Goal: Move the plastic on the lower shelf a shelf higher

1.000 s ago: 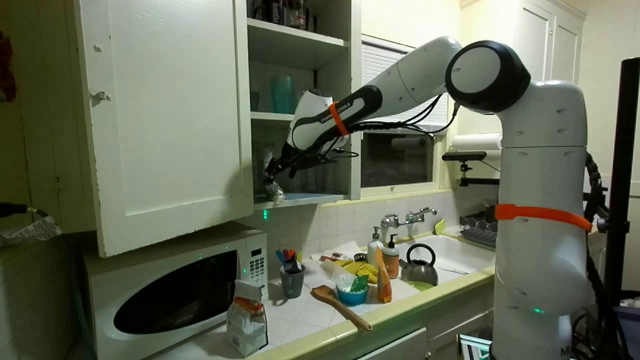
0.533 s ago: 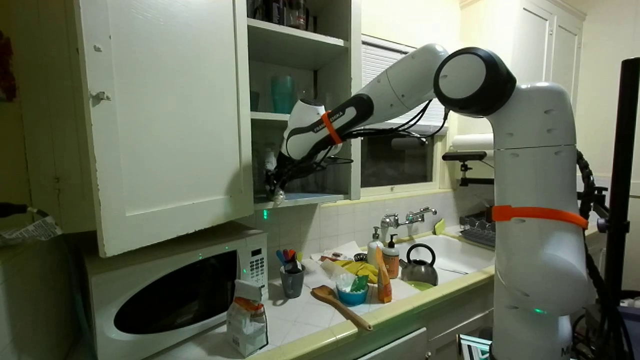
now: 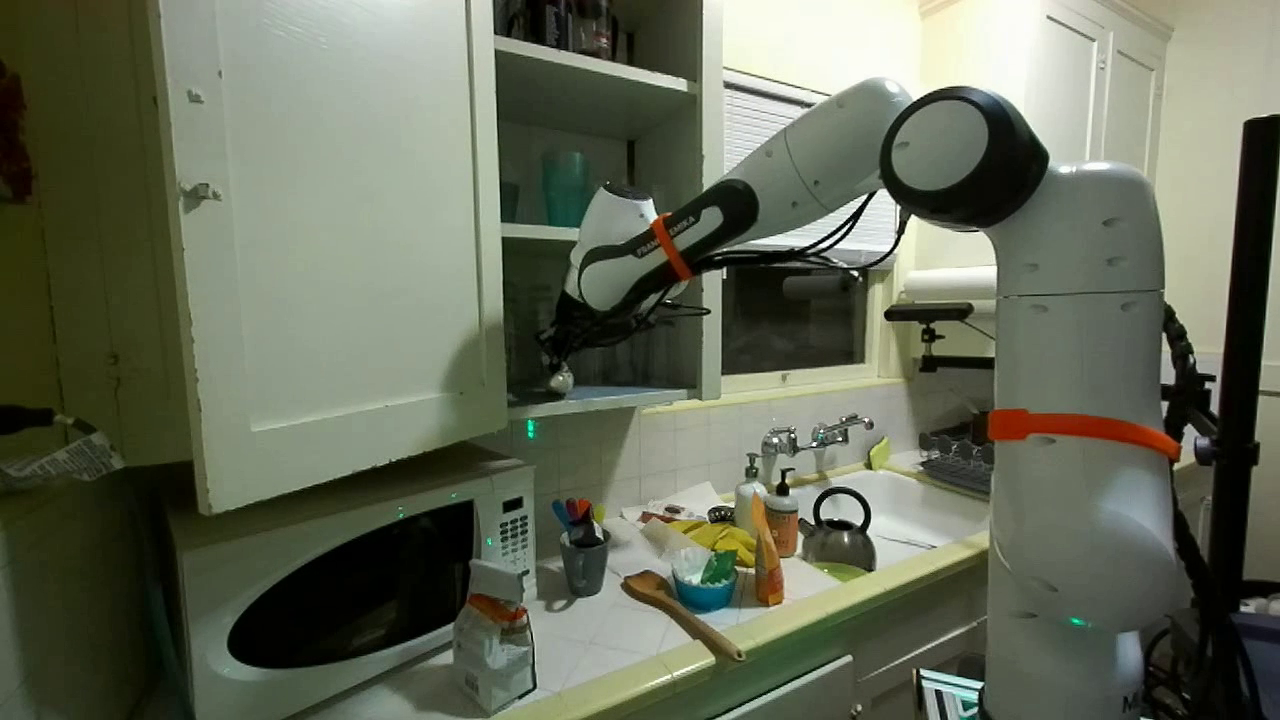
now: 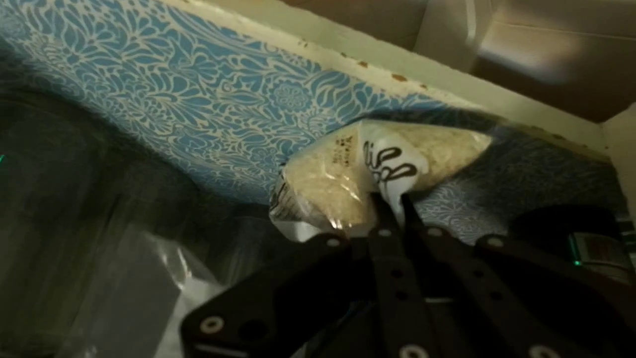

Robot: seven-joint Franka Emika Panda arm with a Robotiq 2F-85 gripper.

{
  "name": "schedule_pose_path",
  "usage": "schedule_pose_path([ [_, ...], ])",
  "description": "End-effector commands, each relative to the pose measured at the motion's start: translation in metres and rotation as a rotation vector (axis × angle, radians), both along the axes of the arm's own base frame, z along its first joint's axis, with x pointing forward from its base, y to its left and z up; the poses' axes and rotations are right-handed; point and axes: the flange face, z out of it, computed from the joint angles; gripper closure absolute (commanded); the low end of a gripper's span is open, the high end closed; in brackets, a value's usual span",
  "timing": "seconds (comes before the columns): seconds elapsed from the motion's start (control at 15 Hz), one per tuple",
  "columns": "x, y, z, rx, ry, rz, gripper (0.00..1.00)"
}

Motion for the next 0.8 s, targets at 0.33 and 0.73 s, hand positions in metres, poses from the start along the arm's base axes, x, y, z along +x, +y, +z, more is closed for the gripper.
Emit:
schedule_pose_path([
  [0.33, -0.135, 0.056, 0.053, 0.015, 0.178, 0.146, 0.99],
  [0.73, -0.240, 0.096, 0.136, -0.034, 0.131, 0.215, 0.99],
])
